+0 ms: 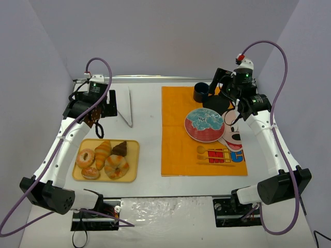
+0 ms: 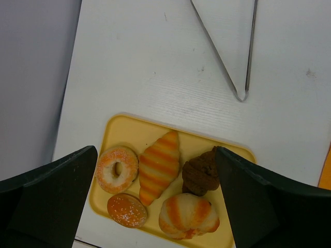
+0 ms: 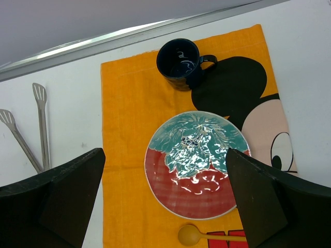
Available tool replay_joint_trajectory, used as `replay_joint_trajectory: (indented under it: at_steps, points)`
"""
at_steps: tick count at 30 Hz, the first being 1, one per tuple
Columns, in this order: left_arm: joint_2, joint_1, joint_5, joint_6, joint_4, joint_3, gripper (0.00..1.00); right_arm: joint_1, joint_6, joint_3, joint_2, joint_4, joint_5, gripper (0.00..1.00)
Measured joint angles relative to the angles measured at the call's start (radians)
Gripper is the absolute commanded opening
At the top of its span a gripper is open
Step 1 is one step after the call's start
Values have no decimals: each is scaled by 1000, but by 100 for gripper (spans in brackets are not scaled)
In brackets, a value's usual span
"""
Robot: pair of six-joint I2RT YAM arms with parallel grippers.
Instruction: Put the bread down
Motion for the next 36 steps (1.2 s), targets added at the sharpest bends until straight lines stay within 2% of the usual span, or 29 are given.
replay_joint_trajectory:
  at_steps: [15,23,29,36]
  points:
    - [55,33,-11,-36,-24,19,97,0,2,0,0,-24,-5,100]
    - [306,166,101,-155,47,24,97,0,10,-28,-32,-40,-49,100]
    - [470,165,243,-223,147,32,97,1,12,-74,-74,-48,-70,100]
    - [613,157,381,-257,234,207,97,9,11,-101,-86,-53,-73,100]
